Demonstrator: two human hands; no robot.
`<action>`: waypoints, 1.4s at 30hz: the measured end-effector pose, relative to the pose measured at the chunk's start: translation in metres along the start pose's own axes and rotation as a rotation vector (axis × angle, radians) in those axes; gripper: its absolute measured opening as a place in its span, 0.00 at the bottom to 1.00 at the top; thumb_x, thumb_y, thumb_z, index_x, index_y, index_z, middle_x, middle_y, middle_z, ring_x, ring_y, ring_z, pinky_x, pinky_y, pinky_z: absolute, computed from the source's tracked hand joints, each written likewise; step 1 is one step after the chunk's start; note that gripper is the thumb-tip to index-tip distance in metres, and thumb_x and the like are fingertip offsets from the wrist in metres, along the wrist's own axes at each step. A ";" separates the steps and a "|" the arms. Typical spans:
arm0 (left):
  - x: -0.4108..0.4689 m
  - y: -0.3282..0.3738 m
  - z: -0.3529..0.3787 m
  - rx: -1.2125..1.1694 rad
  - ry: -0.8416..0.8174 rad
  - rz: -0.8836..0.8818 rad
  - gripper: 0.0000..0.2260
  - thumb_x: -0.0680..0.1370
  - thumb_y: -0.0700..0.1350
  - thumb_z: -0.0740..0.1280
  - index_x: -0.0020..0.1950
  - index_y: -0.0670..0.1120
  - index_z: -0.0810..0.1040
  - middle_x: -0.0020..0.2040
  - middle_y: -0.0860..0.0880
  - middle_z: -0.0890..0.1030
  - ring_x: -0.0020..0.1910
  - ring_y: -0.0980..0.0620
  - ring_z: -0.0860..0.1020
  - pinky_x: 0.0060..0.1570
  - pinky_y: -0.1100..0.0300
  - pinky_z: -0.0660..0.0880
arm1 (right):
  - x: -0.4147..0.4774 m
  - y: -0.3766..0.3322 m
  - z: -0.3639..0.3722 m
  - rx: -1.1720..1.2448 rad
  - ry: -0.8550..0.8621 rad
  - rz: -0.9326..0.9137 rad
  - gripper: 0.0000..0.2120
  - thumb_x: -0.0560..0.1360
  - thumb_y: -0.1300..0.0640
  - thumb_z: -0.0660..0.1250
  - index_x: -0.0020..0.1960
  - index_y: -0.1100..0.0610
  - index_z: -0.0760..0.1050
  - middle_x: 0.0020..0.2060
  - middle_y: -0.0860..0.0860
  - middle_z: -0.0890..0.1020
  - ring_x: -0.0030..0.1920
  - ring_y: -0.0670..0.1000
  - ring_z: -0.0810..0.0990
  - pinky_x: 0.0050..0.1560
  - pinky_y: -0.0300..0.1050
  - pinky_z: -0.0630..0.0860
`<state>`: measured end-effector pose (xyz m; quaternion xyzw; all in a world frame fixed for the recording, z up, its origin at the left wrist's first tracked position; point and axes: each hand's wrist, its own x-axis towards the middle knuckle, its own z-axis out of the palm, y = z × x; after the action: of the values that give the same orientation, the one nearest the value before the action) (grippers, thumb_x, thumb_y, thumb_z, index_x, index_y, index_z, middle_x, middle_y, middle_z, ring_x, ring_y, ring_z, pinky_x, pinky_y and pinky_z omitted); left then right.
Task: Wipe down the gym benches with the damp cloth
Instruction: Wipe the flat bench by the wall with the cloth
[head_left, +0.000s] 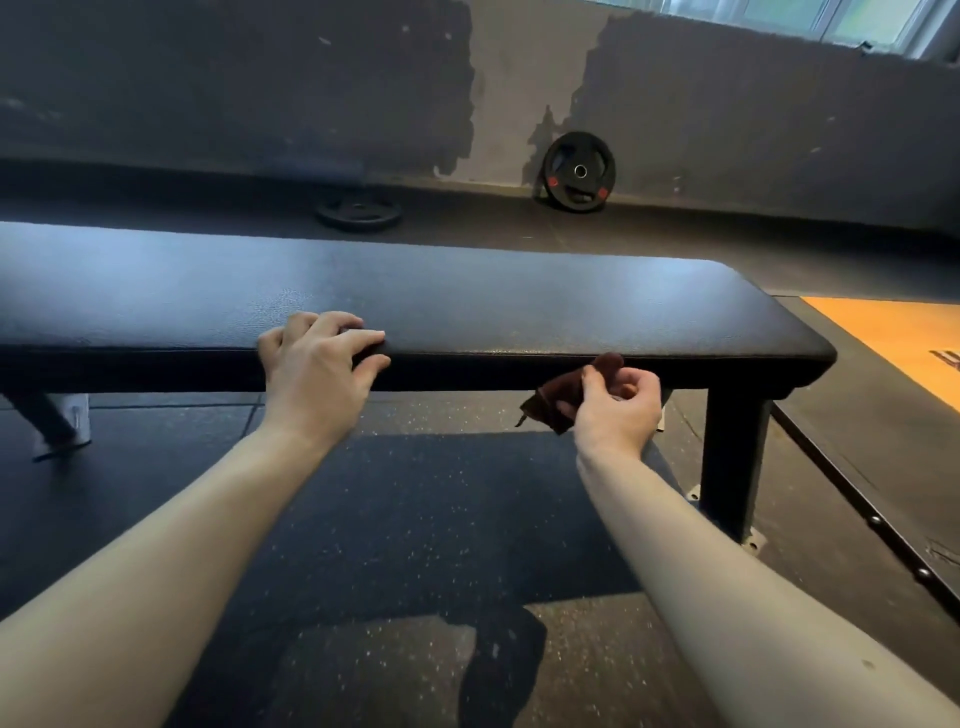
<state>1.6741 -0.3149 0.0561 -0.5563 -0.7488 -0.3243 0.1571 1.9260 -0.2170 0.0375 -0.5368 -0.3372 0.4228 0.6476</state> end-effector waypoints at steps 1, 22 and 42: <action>0.000 -0.002 -0.002 0.003 -0.005 -0.006 0.10 0.78 0.53 0.73 0.57 0.52 0.86 0.60 0.52 0.82 0.62 0.46 0.72 0.57 0.51 0.58 | 0.002 -0.001 -0.001 -0.003 0.034 -0.002 0.09 0.79 0.61 0.71 0.49 0.53 0.71 0.52 0.54 0.78 0.51 0.55 0.83 0.35 0.44 0.84; -0.008 -0.040 -0.017 -0.037 0.053 -0.019 0.08 0.77 0.49 0.74 0.56 0.54 0.86 0.58 0.55 0.83 0.59 0.50 0.73 0.54 0.55 0.54 | -0.026 -0.002 0.031 0.059 0.054 -0.007 0.10 0.79 0.59 0.71 0.47 0.51 0.70 0.46 0.50 0.77 0.44 0.52 0.82 0.30 0.42 0.81; -0.018 -0.071 -0.019 -0.040 0.138 0.022 0.10 0.76 0.47 0.75 0.57 0.54 0.86 0.58 0.56 0.82 0.59 0.48 0.74 0.54 0.53 0.55 | -0.083 0.009 0.075 0.166 0.032 0.161 0.09 0.78 0.62 0.73 0.48 0.54 0.72 0.53 0.56 0.79 0.48 0.54 0.82 0.34 0.44 0.83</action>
<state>1.6112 -0.3527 0.0373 -0.5438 -0.7234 -0.3751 0.2006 1.8231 -0.2609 0.0453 -0.5134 -0.2465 0.4915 0.6589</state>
